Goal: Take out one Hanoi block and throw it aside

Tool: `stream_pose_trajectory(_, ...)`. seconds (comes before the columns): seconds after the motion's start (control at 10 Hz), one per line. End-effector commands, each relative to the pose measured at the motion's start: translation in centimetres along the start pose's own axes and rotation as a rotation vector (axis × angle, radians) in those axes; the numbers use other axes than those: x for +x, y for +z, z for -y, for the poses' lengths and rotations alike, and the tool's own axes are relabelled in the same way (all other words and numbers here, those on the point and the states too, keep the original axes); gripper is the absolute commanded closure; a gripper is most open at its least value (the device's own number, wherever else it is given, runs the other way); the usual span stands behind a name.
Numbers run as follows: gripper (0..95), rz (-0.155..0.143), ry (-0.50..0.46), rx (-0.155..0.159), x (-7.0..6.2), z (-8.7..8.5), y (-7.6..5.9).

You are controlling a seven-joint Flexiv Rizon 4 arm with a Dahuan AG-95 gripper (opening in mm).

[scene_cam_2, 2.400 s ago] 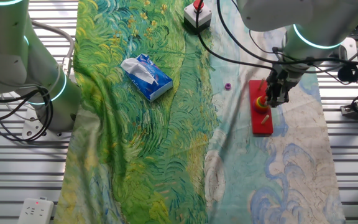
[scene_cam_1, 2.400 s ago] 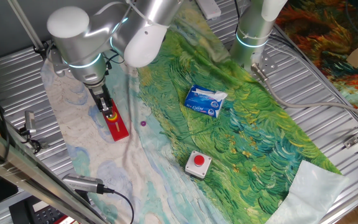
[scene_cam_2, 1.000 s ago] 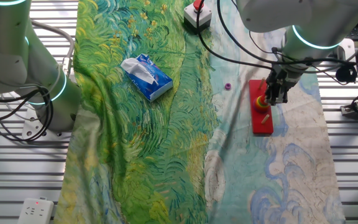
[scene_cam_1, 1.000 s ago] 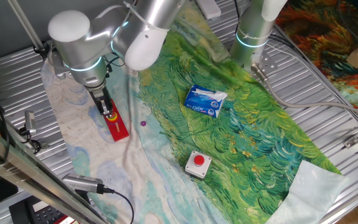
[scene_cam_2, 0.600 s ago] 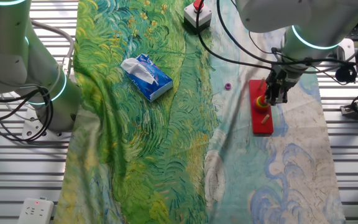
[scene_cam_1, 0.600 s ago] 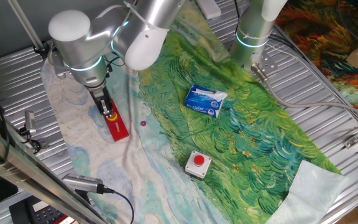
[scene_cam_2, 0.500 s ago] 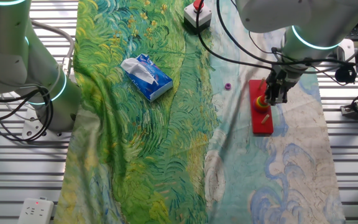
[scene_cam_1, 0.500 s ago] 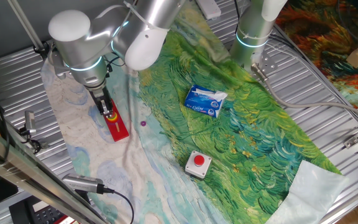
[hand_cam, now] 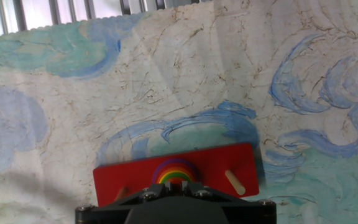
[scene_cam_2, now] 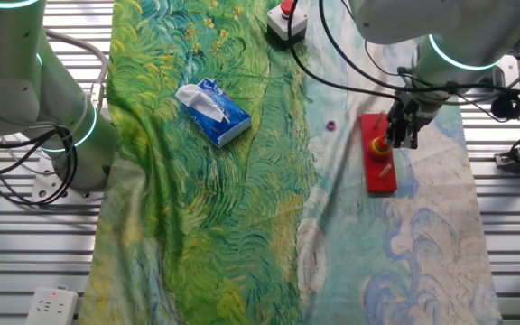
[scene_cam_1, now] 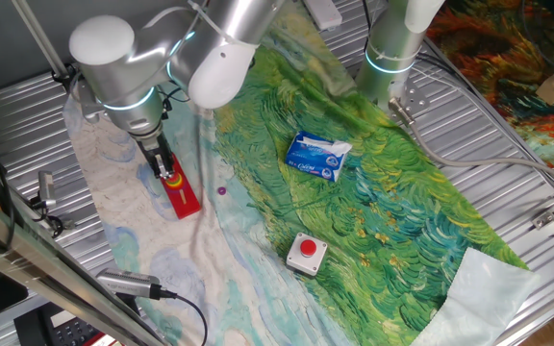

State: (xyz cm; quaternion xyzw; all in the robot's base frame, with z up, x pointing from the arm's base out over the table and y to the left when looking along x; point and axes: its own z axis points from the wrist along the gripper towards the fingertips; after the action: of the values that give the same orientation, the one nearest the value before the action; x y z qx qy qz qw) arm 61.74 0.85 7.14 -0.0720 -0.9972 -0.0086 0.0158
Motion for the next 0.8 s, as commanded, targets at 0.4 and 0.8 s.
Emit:
stream_pose_trajectory(0.4, 76.0, 0.023, -0.011, -0.003, -0.01, 0.07, 0.22)
stream_pose_trajectory(0.8, 38.0, 0.022, -0.027, -0.005, -0.02, 0.07, 0.22)
